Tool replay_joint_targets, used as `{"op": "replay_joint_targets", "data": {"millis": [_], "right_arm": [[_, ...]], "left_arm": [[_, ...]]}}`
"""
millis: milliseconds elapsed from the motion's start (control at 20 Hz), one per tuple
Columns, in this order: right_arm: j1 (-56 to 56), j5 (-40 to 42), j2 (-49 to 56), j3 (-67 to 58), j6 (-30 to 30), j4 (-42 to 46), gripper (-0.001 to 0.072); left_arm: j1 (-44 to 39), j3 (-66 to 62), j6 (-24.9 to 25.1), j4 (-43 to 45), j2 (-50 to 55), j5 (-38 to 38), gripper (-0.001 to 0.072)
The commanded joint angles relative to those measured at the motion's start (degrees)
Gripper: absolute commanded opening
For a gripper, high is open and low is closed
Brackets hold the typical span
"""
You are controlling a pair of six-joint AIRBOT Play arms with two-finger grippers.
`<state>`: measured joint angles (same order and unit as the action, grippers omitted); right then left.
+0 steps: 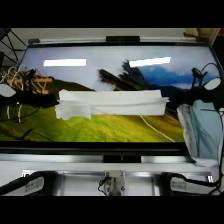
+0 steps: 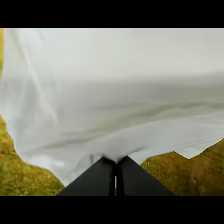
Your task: Fold the shirts.
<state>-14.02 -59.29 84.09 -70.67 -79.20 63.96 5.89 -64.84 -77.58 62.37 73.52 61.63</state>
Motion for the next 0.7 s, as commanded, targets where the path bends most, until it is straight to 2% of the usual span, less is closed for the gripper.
{"op": "replay_joint_targets", "data": {"millis": [0,150,250,300,350,400,450,500,650], "right_arm": [[4.2,9.9,5.9,-3.3,-1.2,-0.7,0.0061],[6.8,16.0,10.6,-3.6,-5.1,-0.5,0.0062],[6.9,15.1,13.0,-3.6,-6.3,-0.7,0.0062],[6.9,13.9,13.8,-3.6,-6.3,-0.6,0.0063],[6.9,13.4,14.0,-3.6,-5.5,-0.6,0.0107],[6.6,13.1,13.4,-3.7,-4.3,-0.6,0.0367],[6.1,12.2,12.5,-4.1,-2.4,-0.5,0.0623],[5.3,10.9,11.5,-4.8,-0.6,0.2,0.0645],[2.3,7.5,11.2,-6.4,-0.4,1.9,0.0682]], "left_arm": [[-0.3,-14.6,-1.0,-1.2,14.2,2.3,0.0035],[-0.3,-22.2,-2.6,-1.3,23.9,6.7,0.0035],[-0.3,-23.4,-3.8,-1.7,27.5,6.6,0.0046],[-0.4,-23.3,-4.2,-2.3,28.7,6.6,0.0147],[-0.3,-23.4,-4.7,-2.9,29.7,7.1,0.0395],[-0.3,-23.4,-4.7,-2.9,29.9,8.1,0.0607],[0.0,-23.5,-4.5,-2.8,29.8,9.4,0.0631],[0.6,-24.0,-4.5,-2.8,29.6,11.0,0.0631],[2.1,-25.7,-4.5,-2.9,27.6,15.5,0.063]]}}
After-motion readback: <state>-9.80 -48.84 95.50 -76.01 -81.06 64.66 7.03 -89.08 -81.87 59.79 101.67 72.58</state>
